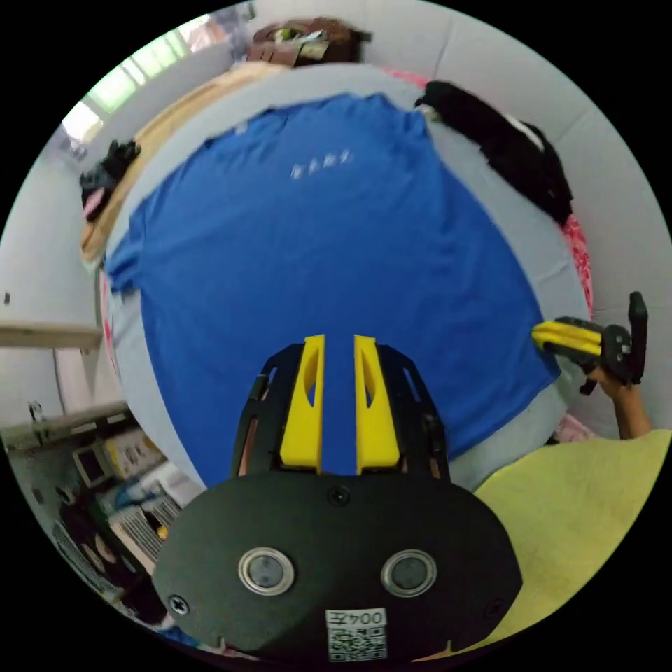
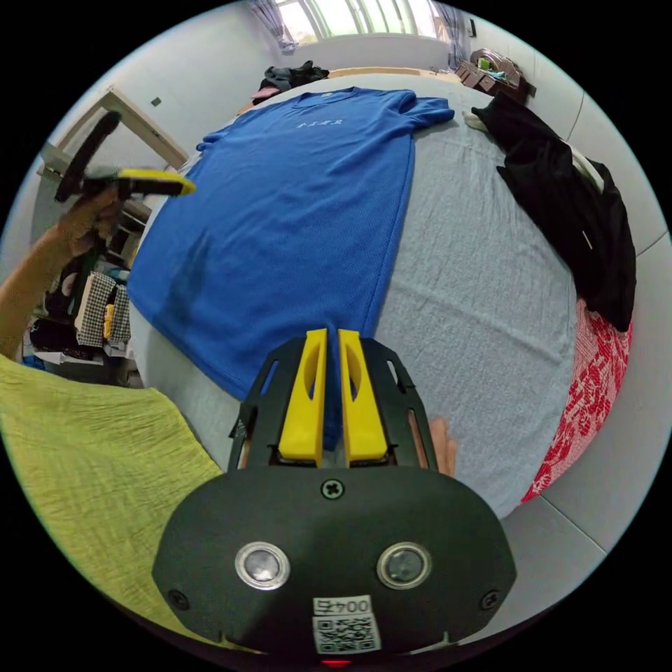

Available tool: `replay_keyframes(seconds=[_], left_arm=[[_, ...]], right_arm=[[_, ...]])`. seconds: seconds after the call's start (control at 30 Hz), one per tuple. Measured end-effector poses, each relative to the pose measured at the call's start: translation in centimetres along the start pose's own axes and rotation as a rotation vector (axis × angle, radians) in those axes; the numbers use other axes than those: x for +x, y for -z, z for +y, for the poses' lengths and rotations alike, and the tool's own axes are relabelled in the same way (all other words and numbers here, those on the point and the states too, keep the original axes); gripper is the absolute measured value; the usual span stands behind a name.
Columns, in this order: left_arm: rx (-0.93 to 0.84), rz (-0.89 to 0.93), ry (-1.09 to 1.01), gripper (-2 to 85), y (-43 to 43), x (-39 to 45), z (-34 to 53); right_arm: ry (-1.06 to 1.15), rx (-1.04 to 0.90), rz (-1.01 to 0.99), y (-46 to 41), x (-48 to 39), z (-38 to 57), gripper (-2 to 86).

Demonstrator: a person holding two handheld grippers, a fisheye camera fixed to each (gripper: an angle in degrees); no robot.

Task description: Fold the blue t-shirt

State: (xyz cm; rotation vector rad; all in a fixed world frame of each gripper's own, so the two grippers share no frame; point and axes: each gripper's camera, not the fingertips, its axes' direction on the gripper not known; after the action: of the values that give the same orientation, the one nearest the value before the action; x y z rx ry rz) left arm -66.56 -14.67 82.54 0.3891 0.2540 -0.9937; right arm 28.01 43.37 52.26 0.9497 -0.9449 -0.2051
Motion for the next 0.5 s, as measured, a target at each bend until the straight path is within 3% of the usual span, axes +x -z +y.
replay_keyframes(seconds=[0.17,0.33,0.5], left_arm=[[0.18,-0.036,-0.244,11.8,1.4,5.9,-12.8],[0.099,-0.13,-0.342,14.1,-4.1,10.0,-24.6],[0.017,-0.199,-0.327,12.1,-8.9,9.6,-29.7]], right_arm=[[-0.013,0.003,-0.006,0.7,1.3,0.4,3.9],[-0.015,0.012,-0.01,1.4,2.5,0.8,3.8],[-0.093,0.059,-0.033,2.2,4.4,1.8,2.3]])
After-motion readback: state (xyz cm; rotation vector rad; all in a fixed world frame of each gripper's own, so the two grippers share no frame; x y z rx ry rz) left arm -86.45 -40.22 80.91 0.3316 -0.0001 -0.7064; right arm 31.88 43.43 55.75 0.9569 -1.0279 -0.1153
